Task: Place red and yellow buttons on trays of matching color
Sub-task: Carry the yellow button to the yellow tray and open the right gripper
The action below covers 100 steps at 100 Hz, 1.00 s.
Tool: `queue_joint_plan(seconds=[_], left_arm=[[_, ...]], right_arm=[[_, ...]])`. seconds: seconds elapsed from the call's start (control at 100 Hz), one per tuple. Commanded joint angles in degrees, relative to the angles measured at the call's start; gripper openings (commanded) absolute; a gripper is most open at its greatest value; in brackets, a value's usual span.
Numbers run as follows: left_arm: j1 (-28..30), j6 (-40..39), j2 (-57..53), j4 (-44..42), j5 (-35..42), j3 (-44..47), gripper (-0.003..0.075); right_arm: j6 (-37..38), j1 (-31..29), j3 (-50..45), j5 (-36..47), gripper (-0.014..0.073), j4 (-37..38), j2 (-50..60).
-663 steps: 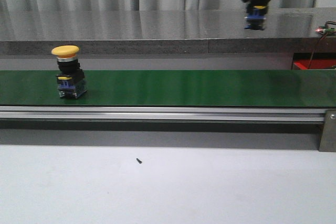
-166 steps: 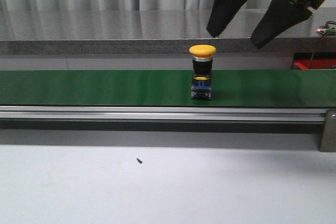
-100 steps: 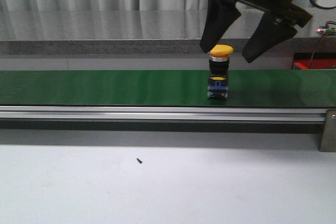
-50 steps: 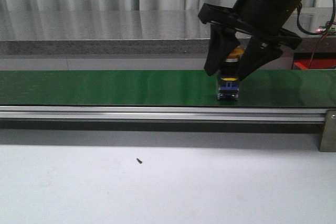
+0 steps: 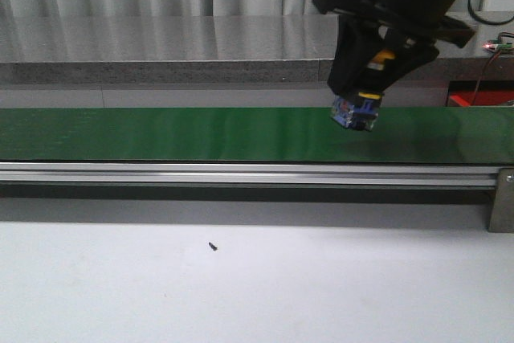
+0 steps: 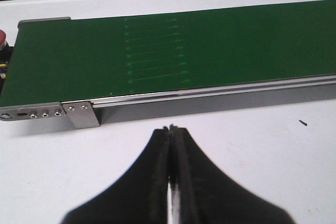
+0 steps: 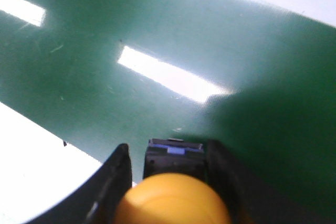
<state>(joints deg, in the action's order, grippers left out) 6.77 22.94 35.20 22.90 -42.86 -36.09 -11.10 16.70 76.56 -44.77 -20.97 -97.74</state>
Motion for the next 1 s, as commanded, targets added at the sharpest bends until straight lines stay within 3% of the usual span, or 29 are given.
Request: queue_joint_plan(seconds=[0.0,0.21,0.48,0.73,0.99], left_arm=[[-0.3,0.2,0.0,1.7,3.4,-1.6,-0.0020],[-0.3,0.2,0.0,1.7,3.4,-1.6,-0.0020],[-0.3,0.2,0.0,1.7,3.4,-1.6,-0.0020],[-0.3,0.2,0.0,1.7,3.4,-1.6,-0.0020],[-0.3,0.2,0.0,1.7,3.4,-1.6,-0.0020]], right_arm=[[-0.3,-1.0,1.7,0.5,0.0254,1.3,5.0],[-0.3,-8.0,0.9,-2.5,0.0254,1.4,9.4],[-0.3,-22.3,-2.7,-4.2,0.0254,3.3,14.3],[-0.3,-34.3,-6.1,-1.2,0.0254,3.3,15.1],[-0.3,-41.8,-10.9,5.6,0.0254,3.3,15.1]])
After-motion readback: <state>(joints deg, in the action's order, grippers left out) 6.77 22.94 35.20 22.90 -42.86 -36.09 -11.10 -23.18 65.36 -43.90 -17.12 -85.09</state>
